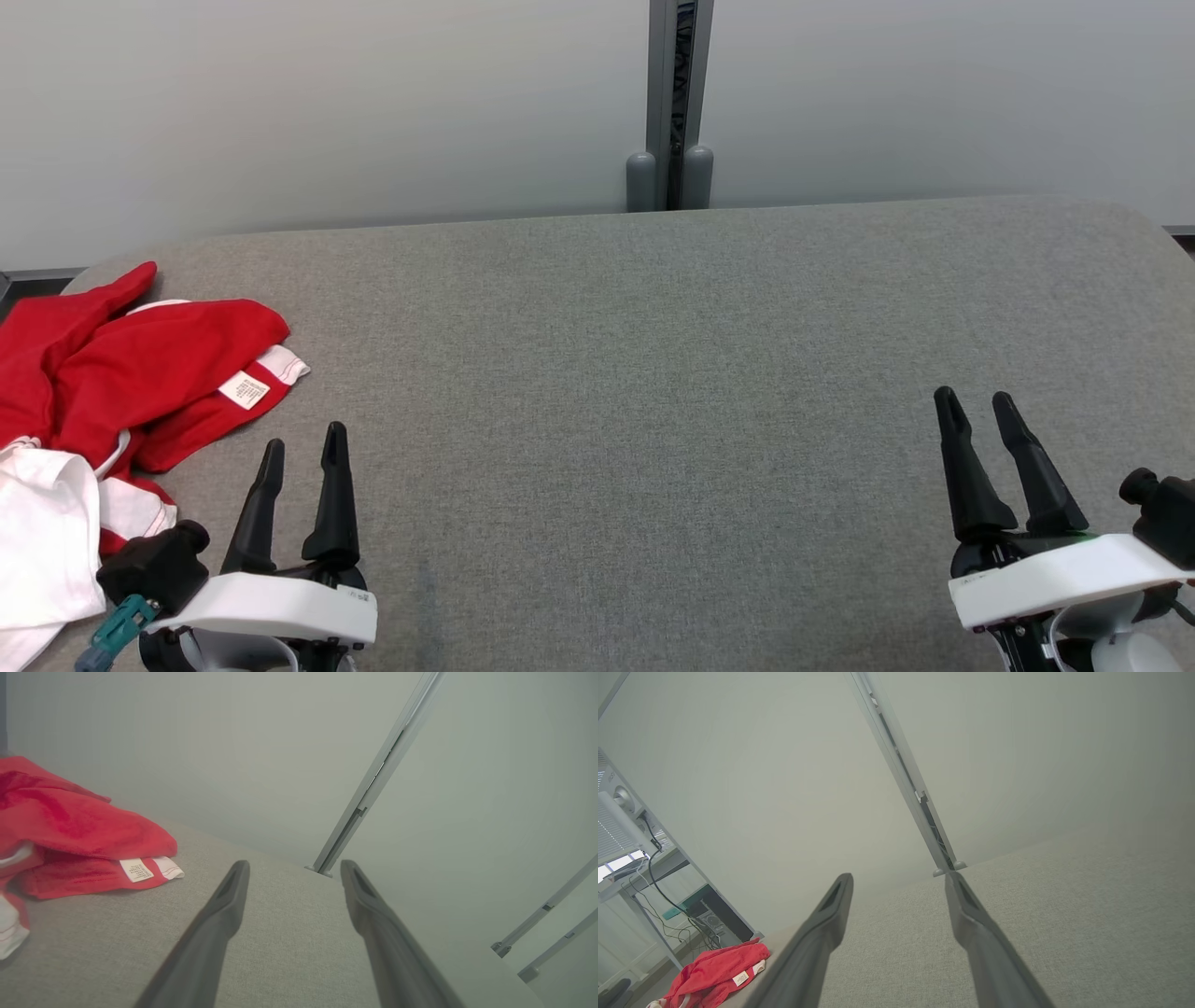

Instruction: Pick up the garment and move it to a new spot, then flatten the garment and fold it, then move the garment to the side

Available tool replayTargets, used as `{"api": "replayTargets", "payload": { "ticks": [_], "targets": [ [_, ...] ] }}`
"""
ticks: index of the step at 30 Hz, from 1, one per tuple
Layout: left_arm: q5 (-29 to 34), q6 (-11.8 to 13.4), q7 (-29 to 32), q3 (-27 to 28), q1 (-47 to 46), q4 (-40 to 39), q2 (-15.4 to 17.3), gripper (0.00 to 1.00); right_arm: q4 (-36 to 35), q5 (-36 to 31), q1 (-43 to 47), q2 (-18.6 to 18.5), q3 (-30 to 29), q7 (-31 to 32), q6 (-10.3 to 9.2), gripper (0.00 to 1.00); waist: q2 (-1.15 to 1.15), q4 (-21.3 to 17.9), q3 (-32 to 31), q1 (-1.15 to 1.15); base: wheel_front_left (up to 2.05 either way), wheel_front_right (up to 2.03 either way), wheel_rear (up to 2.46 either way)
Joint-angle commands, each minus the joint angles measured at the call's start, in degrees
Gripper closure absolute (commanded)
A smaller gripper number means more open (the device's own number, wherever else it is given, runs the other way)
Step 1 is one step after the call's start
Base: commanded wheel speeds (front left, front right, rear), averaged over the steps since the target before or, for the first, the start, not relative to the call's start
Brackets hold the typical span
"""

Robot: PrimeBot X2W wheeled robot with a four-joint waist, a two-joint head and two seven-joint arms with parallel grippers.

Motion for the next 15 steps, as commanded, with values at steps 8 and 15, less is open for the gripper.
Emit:
{"api": "replayTargets", "payload": {
  "ticks": [8,15],
  "targets": [
    [5.3,0.6,-1.2,-0.4,-2.0,0.3,0.3,0.00,-0.6,-5.0,-0.8,-0.9,0.9,-1.9,0.40,0.00,0.00,0.1,0.0,0.00,0.00,0.00,0.00],
    [8.7,0.8,-2.0,-0.7,-2.7,0.7,0.3,0.00,-0.5,-8.2,-0.9,-1.0,1.2,-3.0,0.43,0.00,0.00,0.1,0.0,0.00,0.00,0.00,0.00]
  ]
}}
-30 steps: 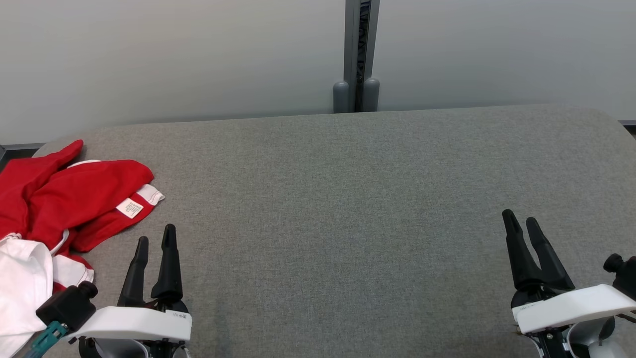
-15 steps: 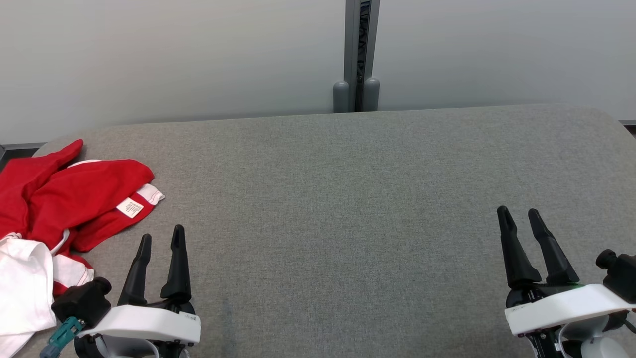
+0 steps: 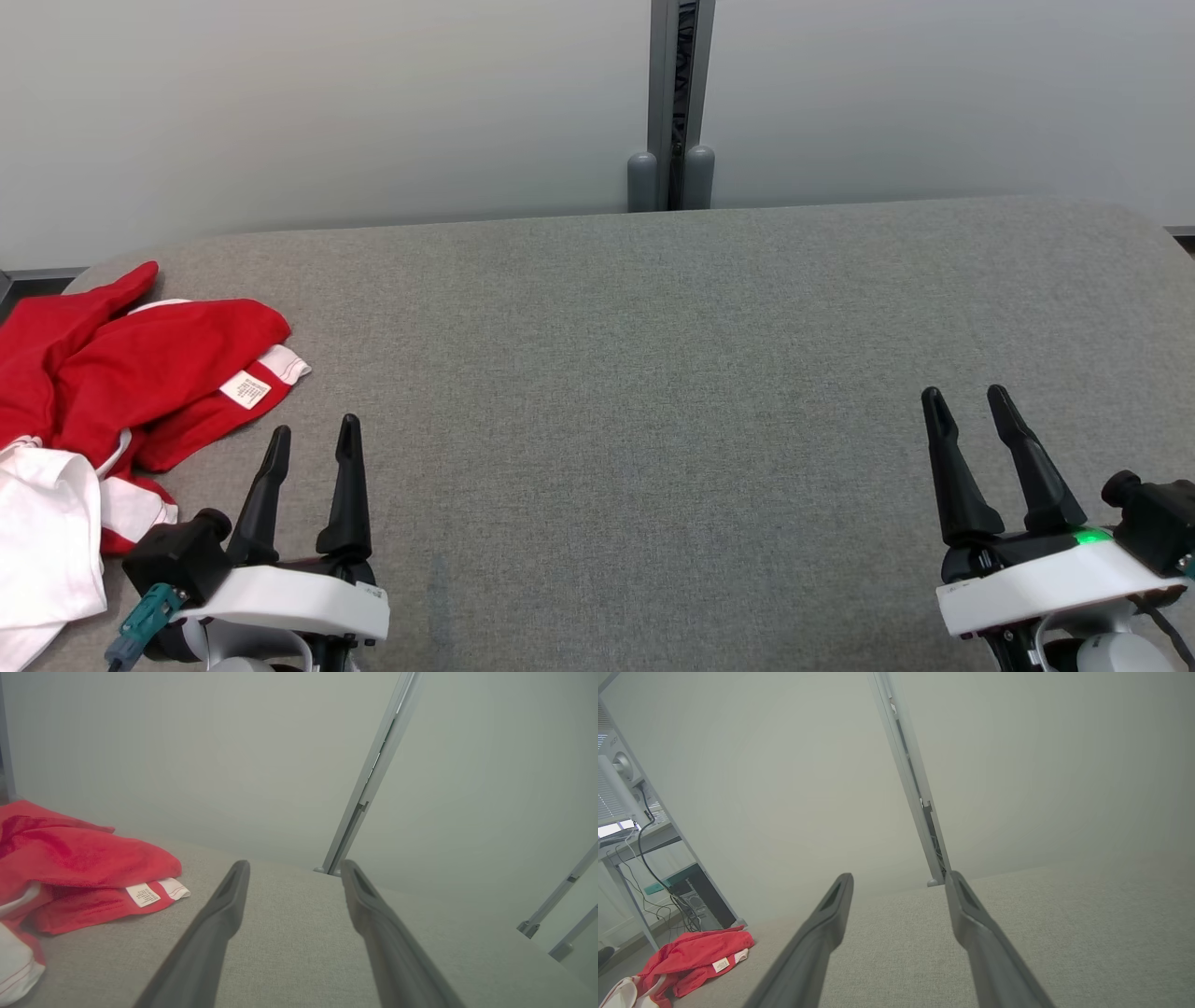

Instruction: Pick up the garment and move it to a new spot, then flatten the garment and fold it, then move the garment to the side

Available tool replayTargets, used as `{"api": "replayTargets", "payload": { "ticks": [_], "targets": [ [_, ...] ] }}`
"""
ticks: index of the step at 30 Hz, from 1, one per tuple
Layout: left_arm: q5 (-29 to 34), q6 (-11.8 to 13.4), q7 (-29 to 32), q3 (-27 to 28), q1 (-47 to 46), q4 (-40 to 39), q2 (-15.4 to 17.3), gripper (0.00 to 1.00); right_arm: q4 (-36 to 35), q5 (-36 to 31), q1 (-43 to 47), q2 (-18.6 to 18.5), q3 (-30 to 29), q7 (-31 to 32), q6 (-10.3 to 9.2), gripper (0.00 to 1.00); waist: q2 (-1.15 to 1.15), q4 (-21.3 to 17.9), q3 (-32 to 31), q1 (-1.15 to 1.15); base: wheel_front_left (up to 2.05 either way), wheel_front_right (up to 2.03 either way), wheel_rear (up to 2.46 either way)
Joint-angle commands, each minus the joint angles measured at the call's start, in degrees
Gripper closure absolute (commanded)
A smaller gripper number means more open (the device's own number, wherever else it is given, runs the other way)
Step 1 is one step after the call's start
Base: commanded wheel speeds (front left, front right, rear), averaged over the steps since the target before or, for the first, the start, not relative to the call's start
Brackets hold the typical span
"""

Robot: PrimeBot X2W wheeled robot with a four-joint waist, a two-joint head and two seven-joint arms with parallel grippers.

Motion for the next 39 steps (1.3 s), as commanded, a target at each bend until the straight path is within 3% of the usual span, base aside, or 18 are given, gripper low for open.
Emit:
{"api": "replayTargets", "payload": {
  "ticks": [1,24,39],
  "targets": [
    [1.6,0.4,-0.5,0.0,-1.7,-0.1,0.3,0.00,-0.3,-1.4,-0.7,-0.5,0.0,-0.7,0.28,0.00,0.00,0.0,0.0,0.00,0.00,0.00,0.00],
    [11.8,1.1,-2.5,-0.9,-2.9,1.7,0.3,0.00,-0.1,-10.4,-1.0,-0.6,1.0,-3.9,0.40,0.00,0.00,0.1,-0.2,0.00,0.00,0.00,0.00],
    [15.4,1.0,-3.5,-1.1,-2.9,2.4,0.4,0.00,-0.5,-13.5,-0.6,-0.5,1.2,-5.2,0.40,0.00,0.00,0.0,-0.5,0.00,0.00,0.00,0.00]
  ]
}}
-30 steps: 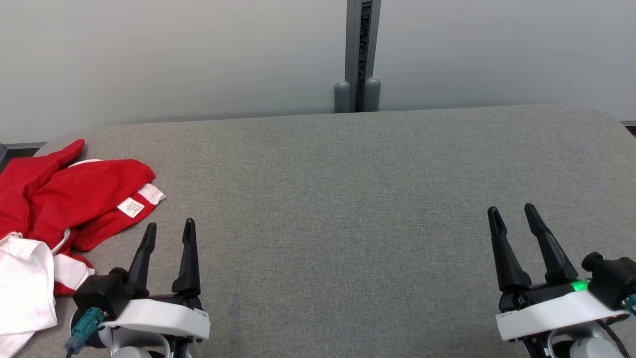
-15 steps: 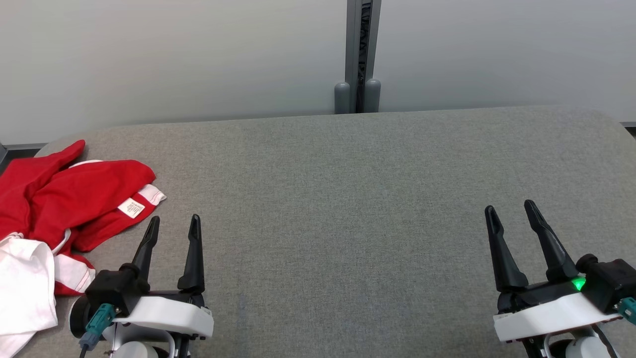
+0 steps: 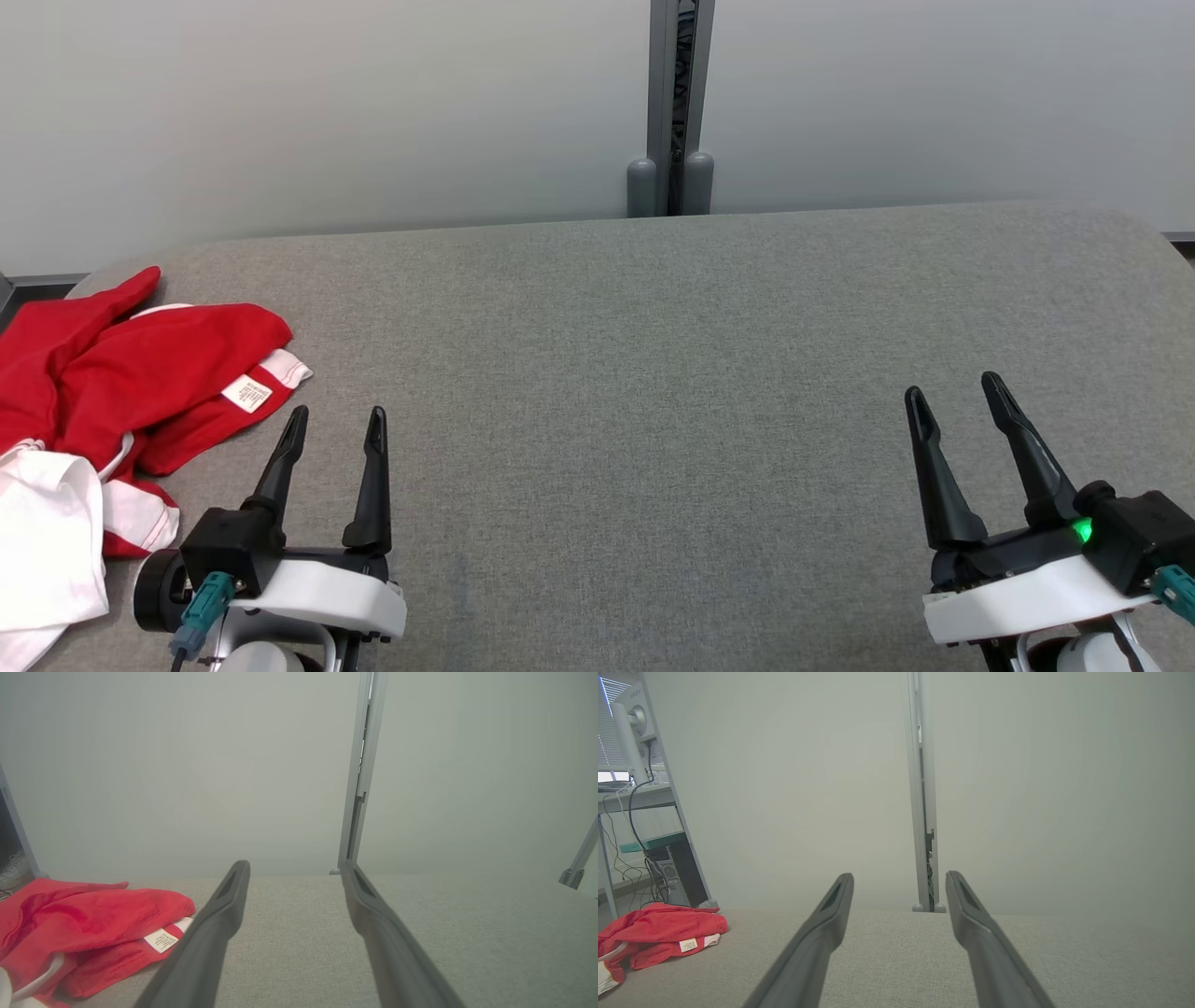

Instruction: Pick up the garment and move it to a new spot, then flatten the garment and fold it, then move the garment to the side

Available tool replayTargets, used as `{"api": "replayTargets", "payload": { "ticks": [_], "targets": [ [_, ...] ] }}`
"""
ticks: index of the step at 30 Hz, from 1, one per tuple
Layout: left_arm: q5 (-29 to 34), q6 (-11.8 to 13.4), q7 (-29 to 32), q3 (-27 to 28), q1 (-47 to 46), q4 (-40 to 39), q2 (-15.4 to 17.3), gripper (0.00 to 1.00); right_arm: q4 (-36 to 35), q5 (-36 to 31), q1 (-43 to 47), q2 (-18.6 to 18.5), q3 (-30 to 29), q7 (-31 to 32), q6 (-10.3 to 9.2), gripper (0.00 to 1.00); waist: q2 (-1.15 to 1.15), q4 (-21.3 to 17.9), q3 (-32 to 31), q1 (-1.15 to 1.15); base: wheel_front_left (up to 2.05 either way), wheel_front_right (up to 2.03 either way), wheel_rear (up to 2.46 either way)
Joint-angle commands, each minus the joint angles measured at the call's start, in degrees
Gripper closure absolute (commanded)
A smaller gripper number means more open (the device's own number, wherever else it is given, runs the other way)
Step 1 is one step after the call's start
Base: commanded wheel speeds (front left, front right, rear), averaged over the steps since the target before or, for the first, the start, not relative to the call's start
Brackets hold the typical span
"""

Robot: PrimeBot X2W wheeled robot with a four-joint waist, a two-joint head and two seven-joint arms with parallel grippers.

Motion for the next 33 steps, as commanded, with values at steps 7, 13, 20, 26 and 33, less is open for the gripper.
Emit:
{"api": "replayTargets", "payload": {
  "ticks": [7,13,20,26,33],
  "targets": [
    [0.0,0.0,-0.4,0.1,-0.6,0.2,0.2,0.00,-0.2,0.1,0.2,-0.1,-0.3,-0.5,0.31,0.00,0.00,0.0,0.0,0.00,0.00,0.00,0.00],
    [-0.2,-0.1,-0.4,0.2,-0.8,0.5,0.2,0.00,0.1,0.2,0.1,0.0,-0.4,-0.5,0.31,0.00,0.00,0.0,0.0,0.00,0.00,0.00,0.00],
    [-0.3,-0.1,-0.4,0.2,-1.1,0.8,0.2,0.00,0.4,0.4,-0.1,0.0,-0.3,-0.5,0.31,0.00,0.00,0.1,-0.1,0.00,0.00,0.00,0.00],
    [-0.4,-0.1,-0.3,0.3,-1.3,1.0,0.2,0.00,0.6,0.6,-0.3,-0.1,-0.2,-0.5,0.31,0.00,0.00,0.1,-0.1,0.00,0.00,0.00,0.00],
    [-0.7,-0.2,-0.3,0.3,-1.3,1.2,0.2,0.00,0.6,0.6,-0.2,-0.2,-0.2,-0.5,0.31,0.00,0.00,0.3,-0.3,0.00,0.00,0.00,0.00]
  ]
}}
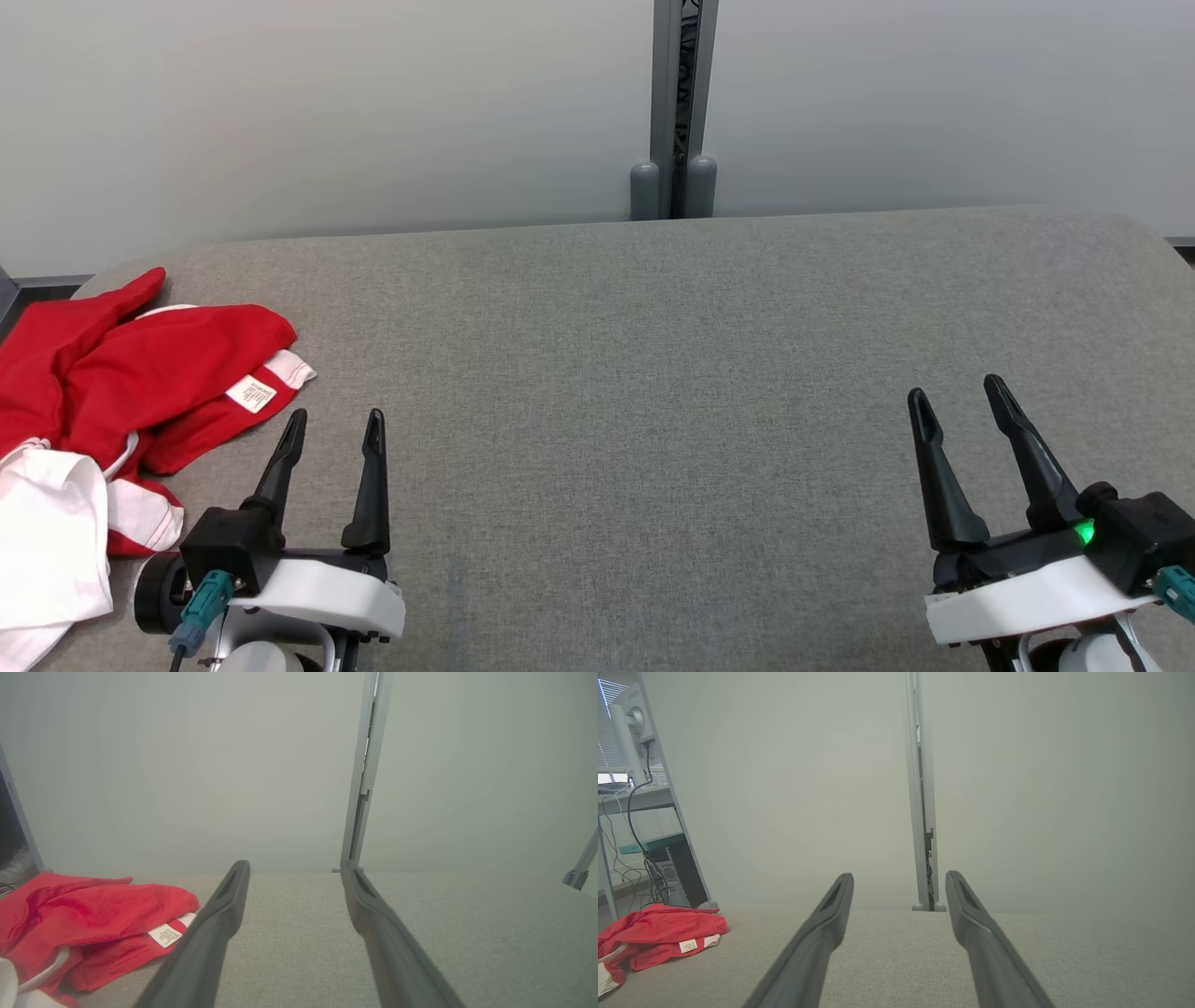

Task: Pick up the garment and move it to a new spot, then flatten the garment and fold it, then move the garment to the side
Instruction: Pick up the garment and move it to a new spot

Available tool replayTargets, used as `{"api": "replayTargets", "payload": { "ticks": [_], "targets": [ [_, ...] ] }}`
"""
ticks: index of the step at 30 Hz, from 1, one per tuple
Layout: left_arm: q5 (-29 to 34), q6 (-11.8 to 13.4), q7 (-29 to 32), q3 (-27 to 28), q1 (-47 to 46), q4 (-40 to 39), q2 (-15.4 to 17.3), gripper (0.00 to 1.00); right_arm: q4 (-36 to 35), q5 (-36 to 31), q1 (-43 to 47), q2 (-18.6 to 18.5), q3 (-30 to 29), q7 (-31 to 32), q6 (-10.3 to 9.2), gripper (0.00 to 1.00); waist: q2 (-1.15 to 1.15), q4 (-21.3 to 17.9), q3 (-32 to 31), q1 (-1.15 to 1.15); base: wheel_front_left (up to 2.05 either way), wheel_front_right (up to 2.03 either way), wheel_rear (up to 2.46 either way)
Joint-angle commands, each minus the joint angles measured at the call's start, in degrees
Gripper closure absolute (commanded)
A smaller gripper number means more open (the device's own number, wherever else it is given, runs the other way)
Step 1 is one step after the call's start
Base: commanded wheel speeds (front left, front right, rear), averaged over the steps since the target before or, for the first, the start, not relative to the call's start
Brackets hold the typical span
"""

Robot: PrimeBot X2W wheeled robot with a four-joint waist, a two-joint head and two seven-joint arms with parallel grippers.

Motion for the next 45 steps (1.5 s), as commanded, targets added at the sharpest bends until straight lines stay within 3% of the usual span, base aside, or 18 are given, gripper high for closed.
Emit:
{"api": "replayTargets", "payload": {
  "ticks": [1,18,45],
  "targets": [
    [-0.3,-0.1,-0.3,0.2,-0.9,0.1,0.2,0.00,0.2,0.3,-0.2,-0.2,0.1,-0.5,0.31,0.00,0.00,0.2,-0.1,0.00,0.00,0.00,0.00],
    [-0.7,-0.2,-0.3,0.9,-1.4,0.8,0.3,0.00,0.5,0.6,-0.3,0.2,-0.3,-0.4,0.30,0.00,0.00,4.8,0.4,0.00,0.00,0.00,0.00],
    [-2.0,0.2,-0.3,1.9,-2.9,0.9,0.2,0.00,0.7,1.2,-2.1,-0.4,1.3,-0.4,0.31,0.00,0.00,25.2,2.9,0.00,0.00,0.00,0.00]
  ]
}}
